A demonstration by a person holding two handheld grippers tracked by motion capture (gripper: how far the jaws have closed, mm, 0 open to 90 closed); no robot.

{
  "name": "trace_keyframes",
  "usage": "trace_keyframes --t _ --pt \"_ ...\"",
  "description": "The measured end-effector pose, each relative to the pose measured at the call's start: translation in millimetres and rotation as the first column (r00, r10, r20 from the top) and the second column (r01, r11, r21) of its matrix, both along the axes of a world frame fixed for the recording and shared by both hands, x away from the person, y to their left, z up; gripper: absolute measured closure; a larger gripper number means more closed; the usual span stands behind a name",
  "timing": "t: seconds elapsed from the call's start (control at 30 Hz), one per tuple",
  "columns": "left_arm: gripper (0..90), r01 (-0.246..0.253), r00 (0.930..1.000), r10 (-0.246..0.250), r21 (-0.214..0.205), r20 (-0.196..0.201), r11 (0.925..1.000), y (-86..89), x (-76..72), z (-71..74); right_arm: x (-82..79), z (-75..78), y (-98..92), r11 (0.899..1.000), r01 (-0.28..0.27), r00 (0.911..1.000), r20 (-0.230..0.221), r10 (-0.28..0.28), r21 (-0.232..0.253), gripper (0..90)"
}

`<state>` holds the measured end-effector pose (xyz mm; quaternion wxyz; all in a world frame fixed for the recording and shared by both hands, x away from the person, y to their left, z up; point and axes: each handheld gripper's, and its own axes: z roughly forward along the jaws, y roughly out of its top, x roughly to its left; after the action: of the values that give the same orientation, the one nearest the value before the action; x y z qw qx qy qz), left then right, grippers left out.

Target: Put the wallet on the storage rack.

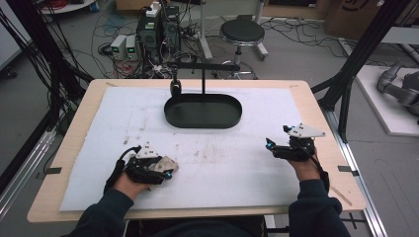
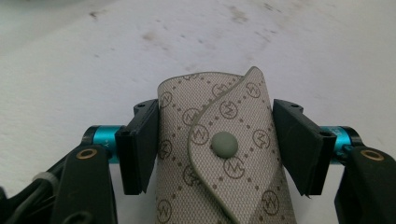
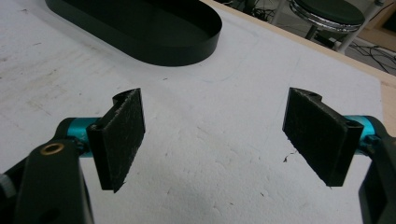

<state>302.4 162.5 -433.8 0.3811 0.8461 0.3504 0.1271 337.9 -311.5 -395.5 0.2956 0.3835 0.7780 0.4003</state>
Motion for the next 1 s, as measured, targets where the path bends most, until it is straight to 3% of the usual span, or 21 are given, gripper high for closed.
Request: trace_keyframes --t 0.27,0.4,0.63,0.77,1.0 --pt "34.9 -0.098 0.9946 0.1 -0.034 0.03 0.9946 3.2 27.6 5.2 0.3 -0.2 -0.6 1.0 0.004 1.0 0.0 -0.004 0.0 21.4" --pt "34.4 -0.123 0.9923 0.124 -0.01 0.012 0.9923 3.0 34.0 -1.3 0.5 -0.5 -0.4 1.0 0.004 1.0 -0.003 -0.004 0.001 21.4" --pt "27.5 -0.181 0.9835 0.181 -0.044 -0.007 0.9826 7.3 27.0 -3.3 0.4 -0.5 -0.6 1.0 0.003 1.0 -0.003 -0.003 -0.001 21.4" --pt "27.0 -0.183 0.9823 0.182 -0.011 -0.043 0.9831 12.1 18.1 -8.2 0.5 -0.5 -0.8 1.0 0.003 1.0 -0.003 -0.003 0.0 21.4" --pt "34.0 -0.186 0.9819 0.186 0.01 -0.033 0.9825 13.3 16.4 -3.8 0.4 -0.6 -0.1 1.0 -0.002 1.0 0.003 0.002 -0.003 21.5"
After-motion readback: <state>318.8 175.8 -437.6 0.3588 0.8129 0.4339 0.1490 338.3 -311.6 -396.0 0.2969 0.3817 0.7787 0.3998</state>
